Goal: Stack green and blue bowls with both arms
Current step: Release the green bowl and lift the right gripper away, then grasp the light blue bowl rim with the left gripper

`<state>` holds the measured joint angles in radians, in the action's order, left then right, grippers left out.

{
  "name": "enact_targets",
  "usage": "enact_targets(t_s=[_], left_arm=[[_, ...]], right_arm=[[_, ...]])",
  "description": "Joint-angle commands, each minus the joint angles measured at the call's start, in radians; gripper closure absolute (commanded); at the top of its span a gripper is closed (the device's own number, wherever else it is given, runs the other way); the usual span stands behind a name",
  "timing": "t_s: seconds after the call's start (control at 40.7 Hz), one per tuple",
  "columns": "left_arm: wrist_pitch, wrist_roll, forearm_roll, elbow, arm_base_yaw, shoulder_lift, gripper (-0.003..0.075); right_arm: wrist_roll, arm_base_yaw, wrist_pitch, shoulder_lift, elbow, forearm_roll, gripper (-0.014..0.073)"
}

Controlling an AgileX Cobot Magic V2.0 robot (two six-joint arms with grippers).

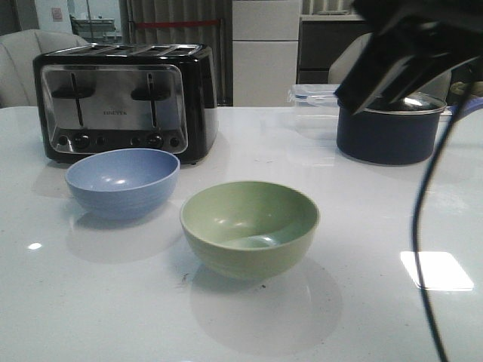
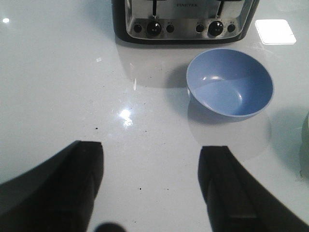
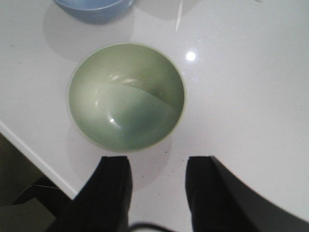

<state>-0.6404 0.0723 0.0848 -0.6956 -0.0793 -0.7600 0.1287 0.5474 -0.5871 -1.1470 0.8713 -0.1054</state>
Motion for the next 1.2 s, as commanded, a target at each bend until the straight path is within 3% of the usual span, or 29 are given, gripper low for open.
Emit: enact_targets(t_s=[0.0,0.221,0.418,0.614,1.18], left_arm=[[0.07,-0.008,0.013,-0.03,0.0,0.001,0.0232],[0.077,0.027,0.015,-0.03,-0.003,0.001,0.022],[0.117,0.027,0.017,-0.048,-0.065,-0.033,0.0092],[0.113,0.027,0.024,-0.128,-0.141,-0.2,0.0084],[0.099,0.021,0.104,-0.445,-0.147,-0.799,0.0084]], right_arm=[[0.016,0.005,0.051,0.174,-0.047,0.0,0.0202],[0.016,0.005,-0.006,0.52,-0.198,0.0,0.02],[0.014,0.005,-0.053,0.726,-0.267,0.0,0.02],[0.014,0.005,-0.099,0.739,-0.276,0.001,0.02],[0.014,0.005,-0.117,0.739,-0.276,0.001,0.02]])
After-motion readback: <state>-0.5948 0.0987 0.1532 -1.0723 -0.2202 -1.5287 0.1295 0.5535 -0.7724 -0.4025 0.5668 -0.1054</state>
